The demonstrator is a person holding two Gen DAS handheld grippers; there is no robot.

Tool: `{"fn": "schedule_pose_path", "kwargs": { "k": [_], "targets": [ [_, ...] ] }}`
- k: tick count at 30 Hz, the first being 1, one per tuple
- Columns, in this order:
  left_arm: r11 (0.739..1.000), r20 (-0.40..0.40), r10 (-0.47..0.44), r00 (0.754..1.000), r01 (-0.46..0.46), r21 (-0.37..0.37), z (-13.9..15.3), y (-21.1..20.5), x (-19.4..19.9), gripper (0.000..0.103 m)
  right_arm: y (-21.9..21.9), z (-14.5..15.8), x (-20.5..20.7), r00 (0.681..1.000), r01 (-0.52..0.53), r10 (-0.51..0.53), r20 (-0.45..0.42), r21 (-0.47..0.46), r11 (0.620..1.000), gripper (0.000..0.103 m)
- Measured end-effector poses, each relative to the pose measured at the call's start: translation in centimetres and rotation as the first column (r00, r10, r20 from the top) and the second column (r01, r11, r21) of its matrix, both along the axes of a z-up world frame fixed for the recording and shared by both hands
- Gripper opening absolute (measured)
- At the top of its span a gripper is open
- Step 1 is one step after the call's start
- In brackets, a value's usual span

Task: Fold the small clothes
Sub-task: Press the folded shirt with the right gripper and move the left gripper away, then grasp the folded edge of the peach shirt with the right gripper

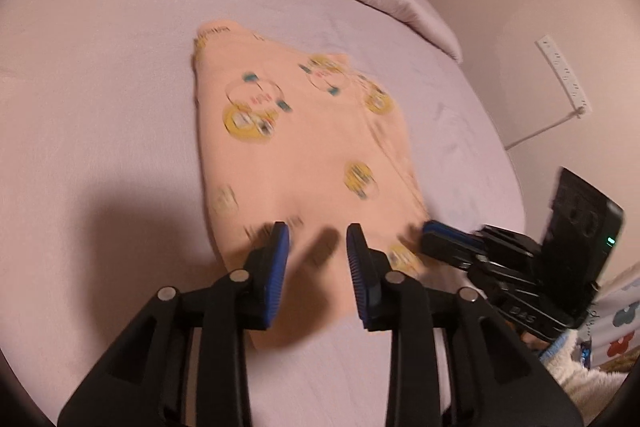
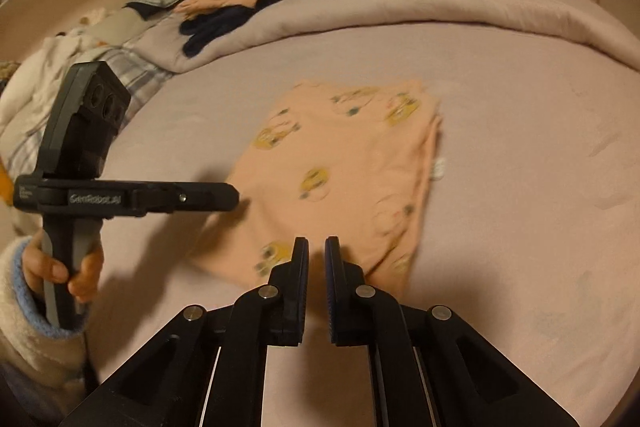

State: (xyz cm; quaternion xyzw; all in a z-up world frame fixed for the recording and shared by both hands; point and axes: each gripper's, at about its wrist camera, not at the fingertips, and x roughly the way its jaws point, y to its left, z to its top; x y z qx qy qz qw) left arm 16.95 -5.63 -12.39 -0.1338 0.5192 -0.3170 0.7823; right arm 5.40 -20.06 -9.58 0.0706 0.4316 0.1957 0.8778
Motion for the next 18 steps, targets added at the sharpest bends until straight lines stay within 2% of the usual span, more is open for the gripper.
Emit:
{"fn": "schedule_pose_path", "kwargs": {
  "k": [4, 8, 11, 13, 15, 16, 18],
  "targets": [
    [0.998, -0.043, -0.029, 0.999, 0.032, 0.061, -2.9, -1.4, -1.4, 0.029, 1.0, -2.8, 0.0, 0.996, 0.015, -0.024, -0.084, -0.104, 0.994, 0.006],
    [1.000, -0.058, -0.010, 0.998, 0.010, -0.004, -2.9, -0.1, -1.9, 0.029, -0.1, -2.5, -0.9, 0.995, 0.022, -0.025, -0.096, -0.032, 0.999, 0.008],
    [0.999, -0.084, -0.004, 0.996, 0.000, -0.050, -2.6, 1.5, -2.6, 0.030, -1.4, -2.2, -1.2, 0.991, 0.024, -0.019, -0.133, 0.037, 0.999, 0.025],
    [0.995, -0.104, 0.020, 0.994, -0.029, -0.090, -2.6, 2.1, -2.2, 0.039, -3.1, -2.0, -1.7, 0.990, 0.045, -0.026, -0.138, 0.140, 0.989, 0.040],
    [0.989, -0.112, 0.095, 0.989, -0.107, -0.105, -2.4, 3.5, -1.8, 0.074, -4.6, -2.1, -1.8, 0.985, 0.096, -0.062, -0.159, 0.218, 0.971, 0.066],
    [0.983, -0.112, 0.133, 0.985, -0.146, -0.112, -2.3, 4.2, -1.6, 0.079, -5.1, -2.1, -1.9, 0.981, 0.127, -0.088, -0.173, 0.235, 0.964, 0.067],
    [0.965, -0.141, 0.177, 0.974, -0.199, -0.170, -2.5, 5.2, -0.8, 0.079, -6.3, -2.2, -1.7, 0.975, 0.168, -0.115, -0.190, 0.289, 0.943, 0.067]
  ]
}}
